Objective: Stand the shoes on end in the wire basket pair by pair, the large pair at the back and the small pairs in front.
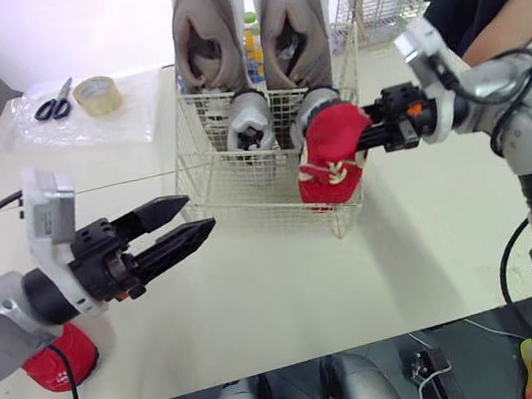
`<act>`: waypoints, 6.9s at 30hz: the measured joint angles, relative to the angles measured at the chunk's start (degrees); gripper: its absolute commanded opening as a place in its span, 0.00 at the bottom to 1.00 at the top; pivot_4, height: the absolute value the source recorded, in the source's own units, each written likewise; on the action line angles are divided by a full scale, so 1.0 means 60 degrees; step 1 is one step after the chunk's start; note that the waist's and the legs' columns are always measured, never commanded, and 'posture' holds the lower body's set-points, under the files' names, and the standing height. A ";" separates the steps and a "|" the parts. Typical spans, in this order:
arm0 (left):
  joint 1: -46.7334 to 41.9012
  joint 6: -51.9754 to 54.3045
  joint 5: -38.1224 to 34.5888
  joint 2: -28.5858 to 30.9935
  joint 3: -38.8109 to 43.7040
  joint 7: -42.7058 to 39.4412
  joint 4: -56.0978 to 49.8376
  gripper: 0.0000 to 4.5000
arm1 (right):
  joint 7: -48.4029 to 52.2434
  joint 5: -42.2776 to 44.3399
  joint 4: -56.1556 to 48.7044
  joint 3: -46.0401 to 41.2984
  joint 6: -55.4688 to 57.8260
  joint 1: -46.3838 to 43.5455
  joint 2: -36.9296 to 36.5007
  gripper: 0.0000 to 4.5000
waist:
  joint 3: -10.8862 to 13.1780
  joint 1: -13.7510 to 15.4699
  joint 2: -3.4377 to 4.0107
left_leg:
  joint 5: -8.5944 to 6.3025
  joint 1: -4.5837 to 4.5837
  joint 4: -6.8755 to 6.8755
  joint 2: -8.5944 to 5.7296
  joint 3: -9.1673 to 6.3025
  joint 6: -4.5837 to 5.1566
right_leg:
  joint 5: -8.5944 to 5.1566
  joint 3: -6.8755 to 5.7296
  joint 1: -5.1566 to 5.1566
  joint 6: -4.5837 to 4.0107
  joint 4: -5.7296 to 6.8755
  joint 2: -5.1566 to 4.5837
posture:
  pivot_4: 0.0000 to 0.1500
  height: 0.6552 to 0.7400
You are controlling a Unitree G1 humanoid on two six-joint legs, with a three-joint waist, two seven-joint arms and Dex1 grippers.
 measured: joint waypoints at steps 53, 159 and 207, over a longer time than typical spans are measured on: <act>0.0932 0.1896 0.0485 0.1324 0.4643 0.2174 0.3826 0.98 | -0.0530 0.3564 -0.0978 -0.1788 0.3764 -0.2218 0.0424 1.00 | -0.0002 -0.0053 -0.0003 | 0.0000 0.0010 0.0010 0.0001 0.0005 0.0002 | 0.0000 -0.0008 -0.0010 0.0000 0.0043 -0.0005 | 1.00 1.00; 0.1754 0.3708 0.5995 -0.1279 0.5535 -0.1200 0.7805 0.05 | 0.0278 0.3006 -0.3333 -0.0888 0.2861 -0.0622 -0.0762 1.00 | -0.0034 -0.0238 -0.0068 | -0.0060 -0.0017 -0.0032 -0.0017 0.0019 0.0015 | -0.0021 -0.0032 -0.0154 -0.0110 0.0074 -0.0164 | 1.00 1.00; -0.3186 -0.5133 1.3821 -0.7691 -0.4856 0.2766 0.2652 0.05 | -0.0753 0.2989 -0.2912 -0.1184 0.3896 -0.1288 -0.1787 1.00 | -0.0047 0.0051 -0.0094 | -0.0029 0.0020 0.0038 0.0021 0.0107 0.0068 | 0.0064 -0.0130 0.0008 -0.0003 0.0014 -0.0103 | 1.00 1.00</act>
